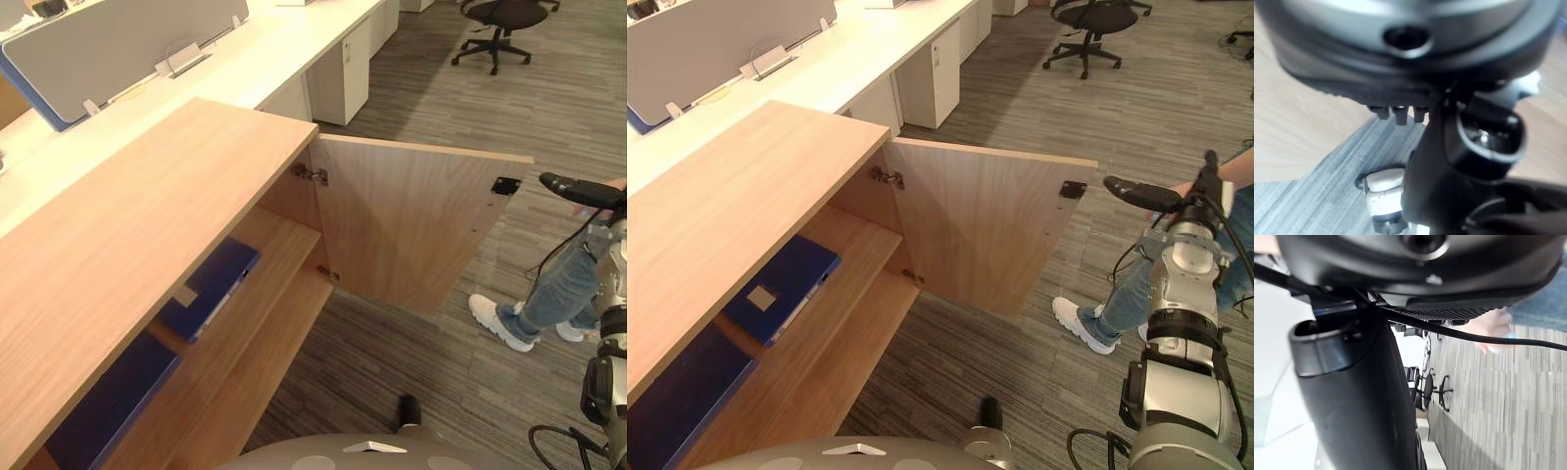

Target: Walk over to the cabinet, pick up the folder, carry it to the office cabinet, place the folder inside the office cabinet, then close the office cabinet door

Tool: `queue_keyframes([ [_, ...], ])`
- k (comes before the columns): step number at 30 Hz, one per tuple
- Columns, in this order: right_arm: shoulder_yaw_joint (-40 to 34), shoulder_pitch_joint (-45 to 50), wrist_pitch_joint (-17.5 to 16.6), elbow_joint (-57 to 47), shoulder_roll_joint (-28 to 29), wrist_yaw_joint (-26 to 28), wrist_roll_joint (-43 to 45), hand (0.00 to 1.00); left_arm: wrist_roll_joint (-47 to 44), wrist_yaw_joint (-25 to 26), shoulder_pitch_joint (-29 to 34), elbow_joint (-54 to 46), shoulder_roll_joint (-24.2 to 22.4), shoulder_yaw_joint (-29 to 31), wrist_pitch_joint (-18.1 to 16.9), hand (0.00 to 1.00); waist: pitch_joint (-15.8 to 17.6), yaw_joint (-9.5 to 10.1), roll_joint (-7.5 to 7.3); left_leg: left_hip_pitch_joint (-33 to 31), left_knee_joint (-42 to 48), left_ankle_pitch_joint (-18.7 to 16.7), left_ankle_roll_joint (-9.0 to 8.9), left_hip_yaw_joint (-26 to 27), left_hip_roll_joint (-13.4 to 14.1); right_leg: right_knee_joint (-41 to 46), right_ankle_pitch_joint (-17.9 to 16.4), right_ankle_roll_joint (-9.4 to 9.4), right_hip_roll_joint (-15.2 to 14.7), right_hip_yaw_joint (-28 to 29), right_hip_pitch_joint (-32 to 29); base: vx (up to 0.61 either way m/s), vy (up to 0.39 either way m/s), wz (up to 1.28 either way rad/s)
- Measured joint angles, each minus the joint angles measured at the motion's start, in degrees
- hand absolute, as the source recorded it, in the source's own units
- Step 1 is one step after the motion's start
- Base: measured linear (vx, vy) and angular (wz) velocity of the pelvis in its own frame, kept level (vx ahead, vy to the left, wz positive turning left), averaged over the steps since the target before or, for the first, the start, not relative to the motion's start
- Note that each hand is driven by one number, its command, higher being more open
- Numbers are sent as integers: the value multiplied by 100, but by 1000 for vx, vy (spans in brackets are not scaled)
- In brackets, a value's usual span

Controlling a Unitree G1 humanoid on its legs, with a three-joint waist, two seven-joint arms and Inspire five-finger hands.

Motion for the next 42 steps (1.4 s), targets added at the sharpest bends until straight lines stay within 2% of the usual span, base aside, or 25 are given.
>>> queue_keyframes([
  [4, 716, -226, -5, 275, -358, 342, 380, 100, -55, -59, 7, -103, 1, -146, 0, 100, 115, 42, 25, -42, -15, 62, 15, -127, -35, 43, -4, -6, -55, -93, -1, -48, -12, 12],
  [11, 1652, -615, -5, 416, -313, 853, 846, 100, -210, -103, 6, -123, 40, -201, 1, 100, 130, 90, 11, -141, -112, 191, -32, -251, -29, -85, 84, -70, -53, -192, -24, -66, -39, 7],
  [14, 1993, -616, 3, 425, -207, 1108, 1051, 100, -209, -150, -35, -135, 89, -247, 0, 100, 132, 187, 6, -182, -110, 212, -54, -331, 1, -86, 91, -80, -36, -259, -18, -40, -27, 10],
  [18, 2139, -617, 6, 434, -208, 1254, 1400, 100, -197, -213, -38, -135, 147, -307, 0, 100, 141, 161, -7, -198, -111, 213, -65, -354, 25, -87, 101, -79, -13, -273, -27, -9, -6, 1],
  [23, 2753, -614, 88, 293, -371, 1544, 1908, 100, -173, -442, -49, -135, 311, -446, 0, 100, 177, 50, -61, -198, -102, 196, -93, -318, 61, -90, 109, -89, 25, -260, -40, -1, 3, -7],
  [24, 3199, -538, 337, -174, -638, 1634, 2057, 100, -160, -562, -64, -135, 389, -520, 0, 100, 180, 25, -70, -202, -100, 187, -109, -229, 108, -91, 136, -123, 88, -193, -98, -3, -26, -30],
  [26, 3580, -322, 523, -792, -1014, 1894, 2294, 100, -33, -660, -80, -139, 443, -568, 0, 100, 179, -2, -69, -201, -102, 178, -124, -185, 170, -92, 146, -138, 172, -132, -155, 2, -40, -29],
  [28, 4189, -144, 773, -1539, -1548, 2240, 2411, 100, 103, -771, -86, -140, 487, -581, 31, 100, 172, -117, -63, -211, -67, 177, -126, -175, 261, -94, 151, -186, 271, -117, -157, -2, -49, -13],
  [31, 4894, 143, 910, -2616, -2395, 2701, 2389, 100, 328, -911, -135, -160, 573, -596, 75, 100, 137, -137, -70, -250, 16, 170, -132, -163, 367, -97, 133, -261, 388, -103, -179, -34, -54, -9],
  [34, 5380, 486, 943, -4011, -3307, 3355, 2335, 100, 549, -1065, -144, -172, 701, -627, 96, 100, -31, -145, -112, -342, 65, 164, -109, -166, 470, -103, 133, -306, 500, -81, -253, -67, -58, -5],
  [36, 5346, 983, 939, -5036, -3646, 3885, 2278, 100, 723, -1144, -131, -173, 777, -630, 104, 100, -219, -112, -175, -422, 71, 161, -98, -171, 524, -128, 134, -310, 553, -80, -335, -95, -52, -2],
  [38, 5027, 1653, 886, -5922, -3651, 4258, 2191, 100, 759, -1191, -146, -218, 825, -626, 109, 100, -238, -48, -211, -431, 64, 162, -95, -176, 534, -129, 130, -316, 562, -67, -349, -84, -12, -1],
  [39, 4859, 2135, 854, -6410, -3651, 4530, 2123, 100, 790, -1196, -148, -281, 825, -627, 129, 100, -247, 45, -224, -465, 64, 162, -97, -173, 507, -129, 140, -301, 546, -43, -389, -94, 13, -1],
  [42, 4722, 3278, 873, -7048, -3653, 5233, 1885, 100, 919, -1205, -145, -448, 834, -617, 207, 100, -252, 198, -298, -577, -1, 177, -80, -172, 411, -129, 140, -298, 473, 11, -539, -91, 51, 0],
])
